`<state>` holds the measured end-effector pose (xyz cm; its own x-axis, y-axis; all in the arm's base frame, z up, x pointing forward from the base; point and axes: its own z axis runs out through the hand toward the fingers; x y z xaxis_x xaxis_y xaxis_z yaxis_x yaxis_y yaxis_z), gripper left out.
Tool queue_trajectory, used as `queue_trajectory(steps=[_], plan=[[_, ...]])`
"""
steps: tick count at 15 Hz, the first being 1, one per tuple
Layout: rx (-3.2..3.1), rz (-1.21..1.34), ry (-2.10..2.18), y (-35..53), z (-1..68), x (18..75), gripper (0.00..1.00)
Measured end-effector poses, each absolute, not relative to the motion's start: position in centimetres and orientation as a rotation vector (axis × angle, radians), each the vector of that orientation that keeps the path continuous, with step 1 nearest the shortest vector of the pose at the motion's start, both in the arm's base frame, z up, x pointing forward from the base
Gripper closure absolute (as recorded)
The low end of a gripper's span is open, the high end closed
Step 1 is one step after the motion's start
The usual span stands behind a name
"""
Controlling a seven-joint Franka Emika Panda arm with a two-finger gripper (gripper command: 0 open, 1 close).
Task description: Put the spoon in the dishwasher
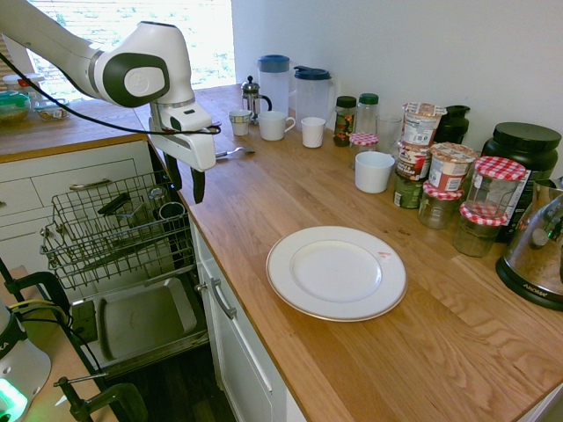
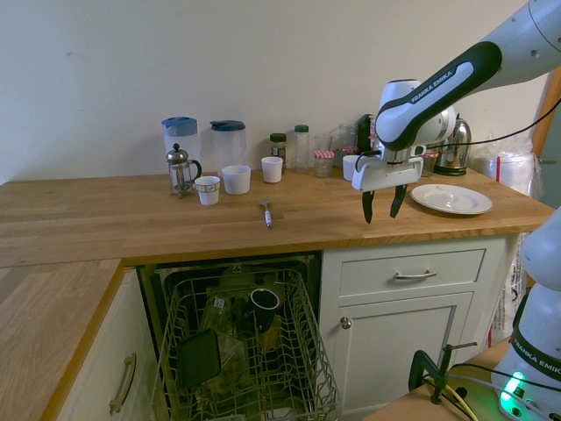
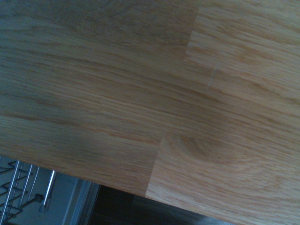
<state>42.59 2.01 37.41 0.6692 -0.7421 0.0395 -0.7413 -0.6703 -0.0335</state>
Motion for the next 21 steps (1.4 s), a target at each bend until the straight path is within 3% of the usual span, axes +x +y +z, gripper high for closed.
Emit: queue_trajectory(steps=[6, 21], plan=[[-2.805, -0.080, 1.332, 3.0, 38.8, 44.5, 0.00], [-2.639, -0.157, 1.479, 18.2, 38.9, 62.8, 0.00]])
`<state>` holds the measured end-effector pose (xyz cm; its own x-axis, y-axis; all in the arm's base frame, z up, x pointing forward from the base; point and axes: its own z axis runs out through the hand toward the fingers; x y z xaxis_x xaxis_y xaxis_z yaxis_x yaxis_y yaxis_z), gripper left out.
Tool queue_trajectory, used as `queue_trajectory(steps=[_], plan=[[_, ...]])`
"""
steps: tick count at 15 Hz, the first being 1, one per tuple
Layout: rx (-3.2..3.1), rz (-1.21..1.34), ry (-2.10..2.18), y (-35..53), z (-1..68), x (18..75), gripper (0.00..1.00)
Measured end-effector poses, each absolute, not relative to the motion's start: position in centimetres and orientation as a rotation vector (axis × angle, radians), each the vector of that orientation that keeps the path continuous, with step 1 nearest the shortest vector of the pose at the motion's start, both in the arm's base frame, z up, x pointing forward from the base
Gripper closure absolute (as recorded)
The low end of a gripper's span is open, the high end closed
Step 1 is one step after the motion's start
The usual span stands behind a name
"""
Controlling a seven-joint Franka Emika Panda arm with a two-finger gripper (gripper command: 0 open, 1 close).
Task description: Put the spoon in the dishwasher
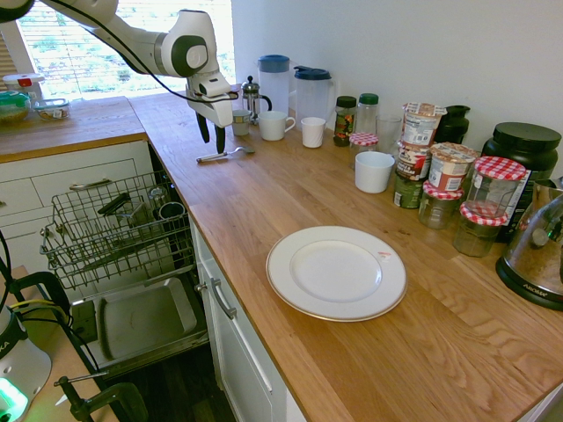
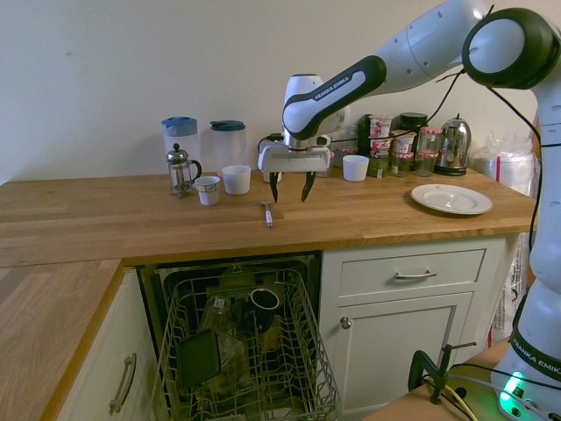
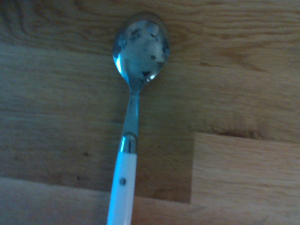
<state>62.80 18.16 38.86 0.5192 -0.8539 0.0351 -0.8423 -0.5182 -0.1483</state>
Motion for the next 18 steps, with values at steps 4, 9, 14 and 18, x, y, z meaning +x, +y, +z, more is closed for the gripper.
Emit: queue_trajectory(steps=[4, 9, 14, 18], plan=[[-2.556, -0.213, 1.578, 20.0, 37.8, 65.6, 0.00], [-2.513, -0.294, 1.697, 21.6, 37.3, 67.9, 0.00], [-2.507, -0.290, 1.761, 22.4, 35.1, 69.6, 0.00], [-2.508, -0.280, 1.785, 22.4, 34.2, 70.2, 1.00]])
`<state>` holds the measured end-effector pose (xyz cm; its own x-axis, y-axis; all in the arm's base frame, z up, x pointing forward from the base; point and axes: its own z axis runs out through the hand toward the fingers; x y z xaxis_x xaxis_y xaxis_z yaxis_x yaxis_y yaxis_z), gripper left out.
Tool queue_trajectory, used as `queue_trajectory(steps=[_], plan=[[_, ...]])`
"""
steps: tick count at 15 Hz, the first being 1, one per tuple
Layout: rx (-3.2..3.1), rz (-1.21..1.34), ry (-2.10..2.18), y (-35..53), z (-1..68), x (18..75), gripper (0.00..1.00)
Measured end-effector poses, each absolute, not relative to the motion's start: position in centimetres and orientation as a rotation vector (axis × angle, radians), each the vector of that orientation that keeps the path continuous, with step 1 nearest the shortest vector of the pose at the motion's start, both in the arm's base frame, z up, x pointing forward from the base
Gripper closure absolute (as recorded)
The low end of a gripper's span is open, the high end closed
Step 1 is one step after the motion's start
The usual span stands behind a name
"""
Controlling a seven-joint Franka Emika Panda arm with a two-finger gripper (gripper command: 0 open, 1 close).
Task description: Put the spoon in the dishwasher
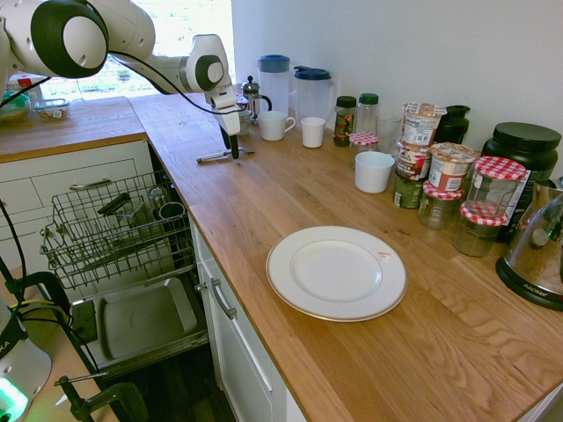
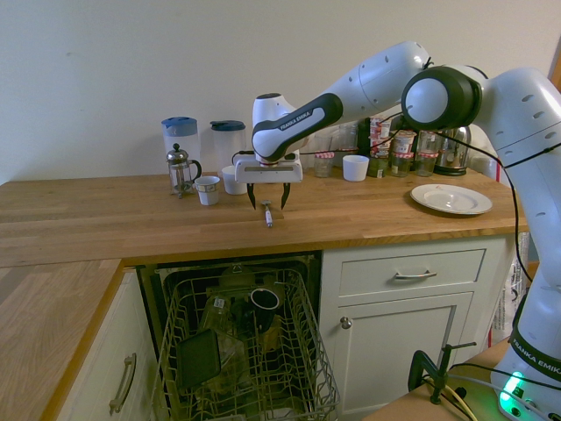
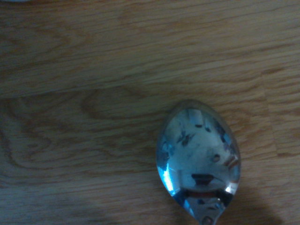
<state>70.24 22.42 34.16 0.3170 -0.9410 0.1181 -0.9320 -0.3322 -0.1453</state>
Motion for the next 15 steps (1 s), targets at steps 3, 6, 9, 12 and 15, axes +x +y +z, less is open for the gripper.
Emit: queue_trajectory(steps=[3, 6, 9, 12, 15], plan=[[-2.508, -0.276, 1.795, 22.5, 33.9, 70.5, 1.00], [-2.502, -0.278, 1.811, 22.2, 33.8, 70.6, 1.00], [-2.499, -0.282, 1.816, 22.0, 33.8, 70.7, 1.00], [-2.496, -0.284, 1.823, 21.7, 33.8, 70.8, 1.00], [-2.493, -0.285, 1.827, 21.4, 33.8, 70.9, 1.00]])
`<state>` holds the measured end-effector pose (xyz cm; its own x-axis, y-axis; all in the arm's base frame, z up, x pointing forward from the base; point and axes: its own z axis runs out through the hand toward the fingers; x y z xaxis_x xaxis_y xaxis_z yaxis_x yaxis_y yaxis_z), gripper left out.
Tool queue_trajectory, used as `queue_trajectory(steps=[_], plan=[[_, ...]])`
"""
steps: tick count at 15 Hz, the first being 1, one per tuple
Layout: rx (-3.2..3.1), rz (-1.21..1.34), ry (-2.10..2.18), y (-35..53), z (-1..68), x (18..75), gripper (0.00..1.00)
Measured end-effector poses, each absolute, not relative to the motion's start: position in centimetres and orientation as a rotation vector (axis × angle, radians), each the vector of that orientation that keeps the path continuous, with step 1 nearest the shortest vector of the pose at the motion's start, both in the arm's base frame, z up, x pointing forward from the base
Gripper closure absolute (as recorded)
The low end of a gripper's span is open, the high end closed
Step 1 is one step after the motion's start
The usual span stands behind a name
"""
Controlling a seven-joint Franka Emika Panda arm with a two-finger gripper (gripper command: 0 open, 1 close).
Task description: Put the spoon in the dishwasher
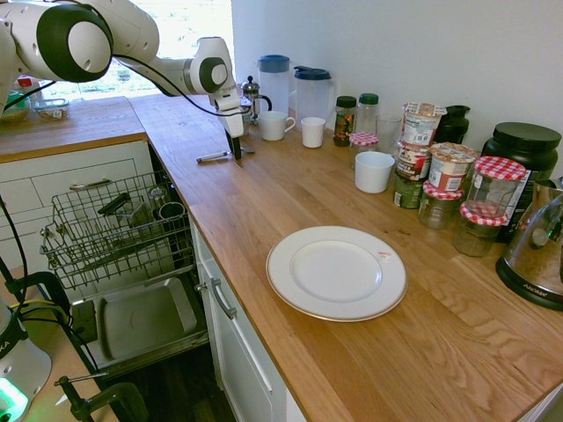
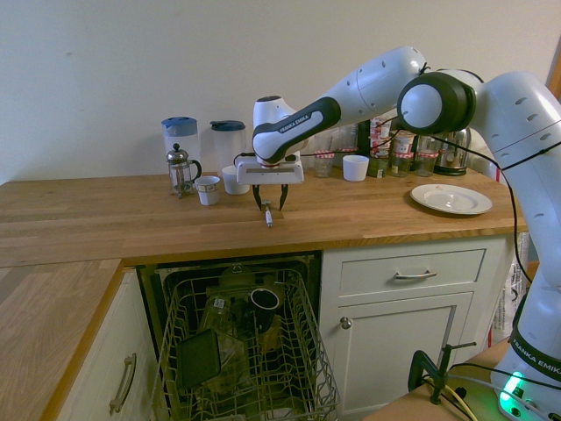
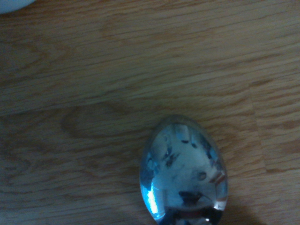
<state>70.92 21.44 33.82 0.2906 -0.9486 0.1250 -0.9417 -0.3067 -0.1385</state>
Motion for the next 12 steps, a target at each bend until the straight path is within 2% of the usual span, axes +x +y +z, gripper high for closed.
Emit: queue_trajectory(steps=[12], plan=[[-2.474, -0.238, 1.817, 17.3, 34.2, 72.0, 1.00]])
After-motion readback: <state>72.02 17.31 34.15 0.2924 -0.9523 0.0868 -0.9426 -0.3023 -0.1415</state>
